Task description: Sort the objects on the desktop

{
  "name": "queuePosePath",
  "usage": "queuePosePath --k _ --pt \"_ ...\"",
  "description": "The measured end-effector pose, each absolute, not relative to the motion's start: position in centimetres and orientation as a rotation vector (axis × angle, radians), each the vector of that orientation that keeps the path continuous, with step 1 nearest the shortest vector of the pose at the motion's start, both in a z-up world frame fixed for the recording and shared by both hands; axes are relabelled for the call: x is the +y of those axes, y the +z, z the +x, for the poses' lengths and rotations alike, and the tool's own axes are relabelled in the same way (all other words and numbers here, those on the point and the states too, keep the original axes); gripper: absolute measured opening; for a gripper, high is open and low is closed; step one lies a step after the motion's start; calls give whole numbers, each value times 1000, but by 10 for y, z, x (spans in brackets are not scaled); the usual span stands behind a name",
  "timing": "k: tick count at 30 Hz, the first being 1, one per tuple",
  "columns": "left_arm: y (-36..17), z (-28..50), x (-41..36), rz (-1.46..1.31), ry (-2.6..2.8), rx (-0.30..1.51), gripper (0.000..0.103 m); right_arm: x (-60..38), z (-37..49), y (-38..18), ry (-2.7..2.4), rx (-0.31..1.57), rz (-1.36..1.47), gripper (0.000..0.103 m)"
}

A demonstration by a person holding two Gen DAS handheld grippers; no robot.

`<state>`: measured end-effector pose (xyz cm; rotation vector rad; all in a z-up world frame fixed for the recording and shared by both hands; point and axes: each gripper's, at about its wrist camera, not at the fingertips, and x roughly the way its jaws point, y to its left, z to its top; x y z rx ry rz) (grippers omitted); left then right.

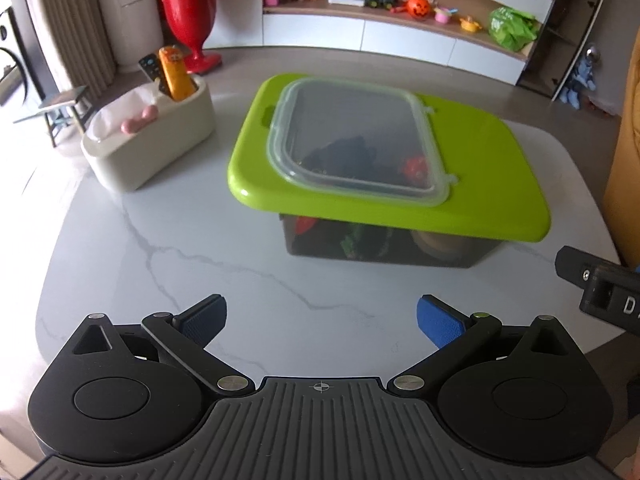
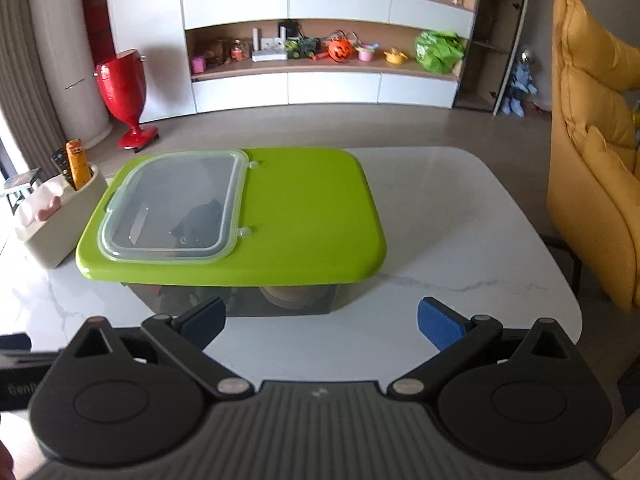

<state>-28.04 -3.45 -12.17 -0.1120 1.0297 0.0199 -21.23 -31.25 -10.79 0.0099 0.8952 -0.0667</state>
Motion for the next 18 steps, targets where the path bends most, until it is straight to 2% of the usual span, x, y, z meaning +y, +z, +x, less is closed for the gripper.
queuePosePath --k 4,10,18 --pt "-131 -276 -25 -116 19 1044 103 -309 -206 -119 -48 934 55 103" --pt "-147 -267 -12 -123 51 1082 103 -283 -199 -140 -67 967 -53 103" --pt "-141 -263 -8 -133 52 1060 103 -275 -193 -149 -30 982 -37 103"
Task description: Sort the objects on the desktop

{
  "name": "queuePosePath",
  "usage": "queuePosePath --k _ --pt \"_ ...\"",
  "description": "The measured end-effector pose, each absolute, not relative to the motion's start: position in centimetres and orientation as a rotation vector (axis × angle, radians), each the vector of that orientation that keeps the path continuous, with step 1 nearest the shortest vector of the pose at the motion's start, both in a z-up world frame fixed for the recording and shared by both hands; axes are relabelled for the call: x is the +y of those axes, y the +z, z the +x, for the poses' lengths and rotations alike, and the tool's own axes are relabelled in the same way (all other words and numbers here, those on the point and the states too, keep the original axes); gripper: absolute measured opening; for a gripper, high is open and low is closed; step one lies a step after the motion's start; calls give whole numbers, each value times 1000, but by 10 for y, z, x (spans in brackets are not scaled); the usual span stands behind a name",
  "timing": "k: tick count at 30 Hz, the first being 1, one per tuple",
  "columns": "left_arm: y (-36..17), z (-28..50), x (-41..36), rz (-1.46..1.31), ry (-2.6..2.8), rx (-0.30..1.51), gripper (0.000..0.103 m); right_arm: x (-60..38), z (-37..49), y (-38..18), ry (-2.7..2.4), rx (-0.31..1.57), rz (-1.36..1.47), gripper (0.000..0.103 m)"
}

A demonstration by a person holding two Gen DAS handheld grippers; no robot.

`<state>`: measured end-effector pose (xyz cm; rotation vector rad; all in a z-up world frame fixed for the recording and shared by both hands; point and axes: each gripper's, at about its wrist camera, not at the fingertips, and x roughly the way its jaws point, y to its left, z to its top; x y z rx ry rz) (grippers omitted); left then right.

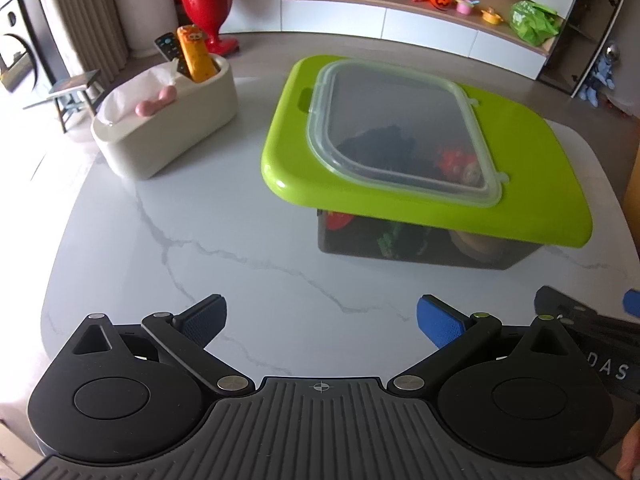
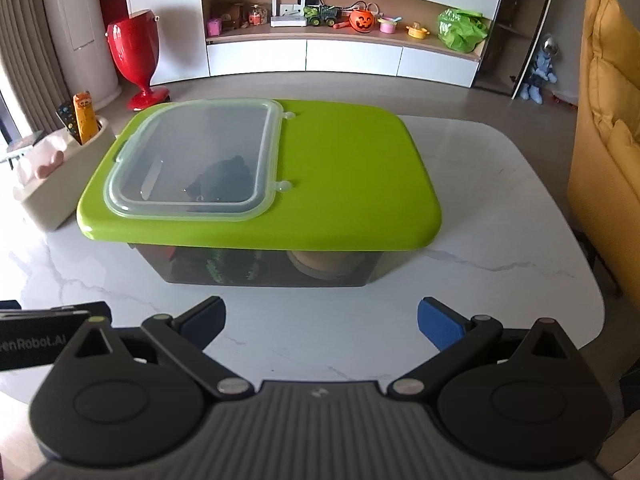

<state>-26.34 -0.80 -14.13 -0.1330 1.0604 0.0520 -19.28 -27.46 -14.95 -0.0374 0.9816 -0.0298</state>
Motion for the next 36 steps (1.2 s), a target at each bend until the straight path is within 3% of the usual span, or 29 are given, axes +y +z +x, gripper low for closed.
queuePosePath --k 36 --pt "-136 -245 -27 -22 68 990 103 -283 -183 -155 -60 1006 -1 103"
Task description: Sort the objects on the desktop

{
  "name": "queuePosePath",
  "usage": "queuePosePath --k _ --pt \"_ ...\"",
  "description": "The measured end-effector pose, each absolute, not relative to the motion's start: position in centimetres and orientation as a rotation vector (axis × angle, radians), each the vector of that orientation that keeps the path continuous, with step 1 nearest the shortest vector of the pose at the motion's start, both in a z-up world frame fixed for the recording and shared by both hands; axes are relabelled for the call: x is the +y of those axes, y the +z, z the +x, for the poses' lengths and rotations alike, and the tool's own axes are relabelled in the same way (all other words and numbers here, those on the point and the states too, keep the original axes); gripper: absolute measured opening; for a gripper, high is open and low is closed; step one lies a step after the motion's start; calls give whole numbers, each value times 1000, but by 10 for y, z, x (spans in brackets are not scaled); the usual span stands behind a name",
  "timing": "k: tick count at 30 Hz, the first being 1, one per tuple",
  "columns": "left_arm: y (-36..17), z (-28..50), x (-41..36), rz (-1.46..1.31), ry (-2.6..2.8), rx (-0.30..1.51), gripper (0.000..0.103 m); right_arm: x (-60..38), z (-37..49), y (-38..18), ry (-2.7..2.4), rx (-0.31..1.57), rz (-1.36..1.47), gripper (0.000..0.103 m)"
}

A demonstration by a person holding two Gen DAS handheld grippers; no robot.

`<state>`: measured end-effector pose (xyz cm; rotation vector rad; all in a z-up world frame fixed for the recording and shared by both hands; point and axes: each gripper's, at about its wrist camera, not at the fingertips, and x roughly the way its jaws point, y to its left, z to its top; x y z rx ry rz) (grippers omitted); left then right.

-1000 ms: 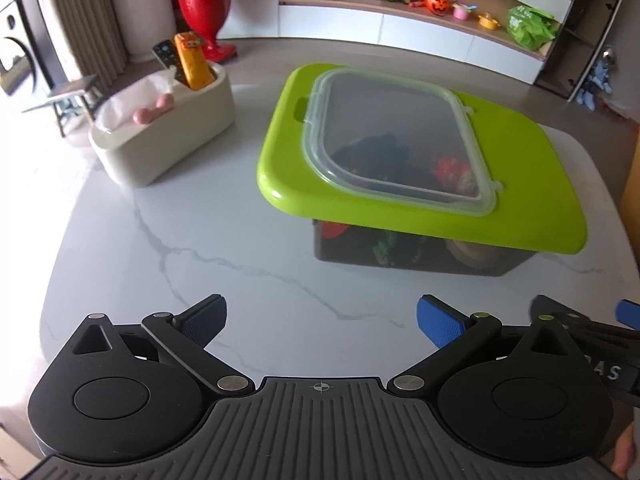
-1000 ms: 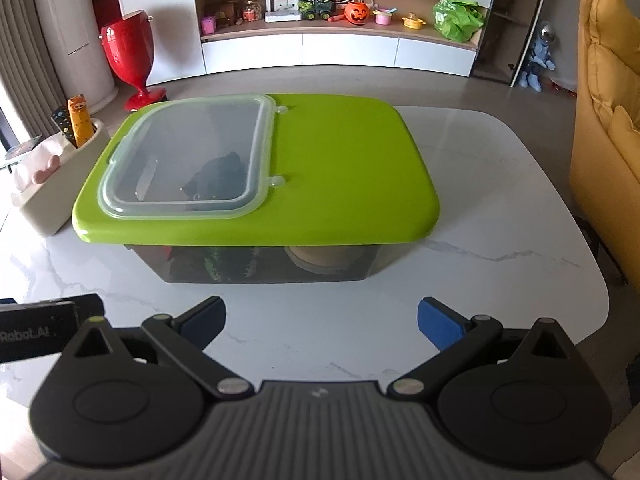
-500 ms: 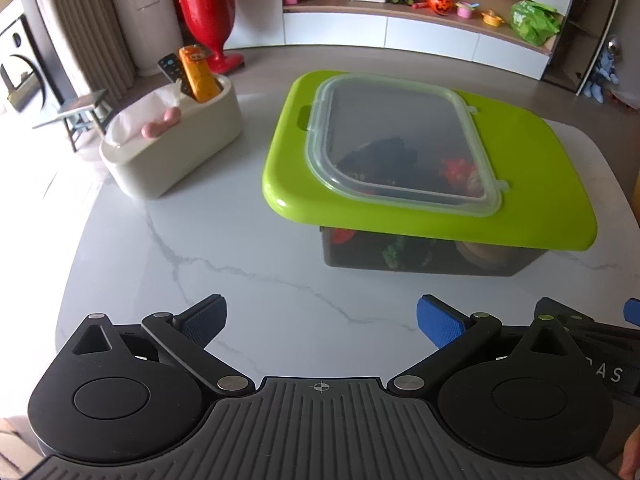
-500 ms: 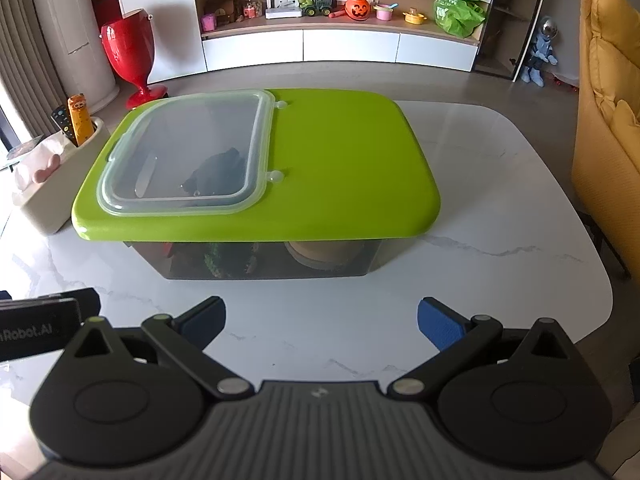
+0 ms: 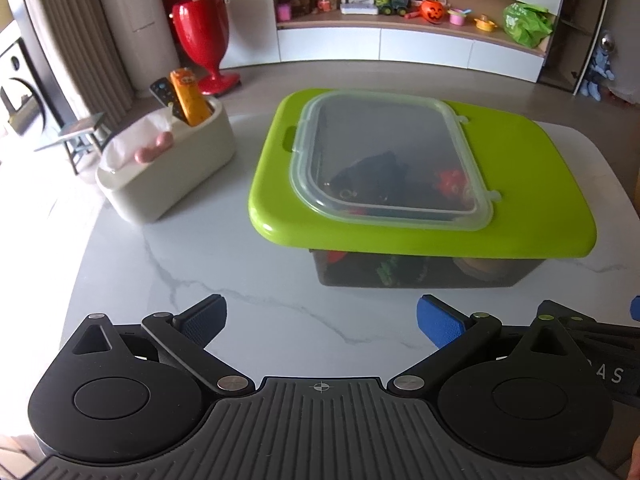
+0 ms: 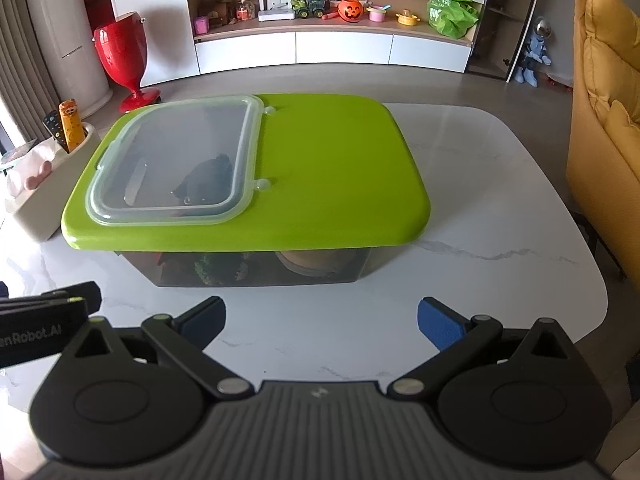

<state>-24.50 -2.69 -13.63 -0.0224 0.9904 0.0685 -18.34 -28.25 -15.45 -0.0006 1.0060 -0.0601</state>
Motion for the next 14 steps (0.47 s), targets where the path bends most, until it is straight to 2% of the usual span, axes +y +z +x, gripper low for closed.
queuePosePath --k 14 --pt "-142 -246 -41 -14 68 989 103 -291 -180 -160 -81 1018 9 103"
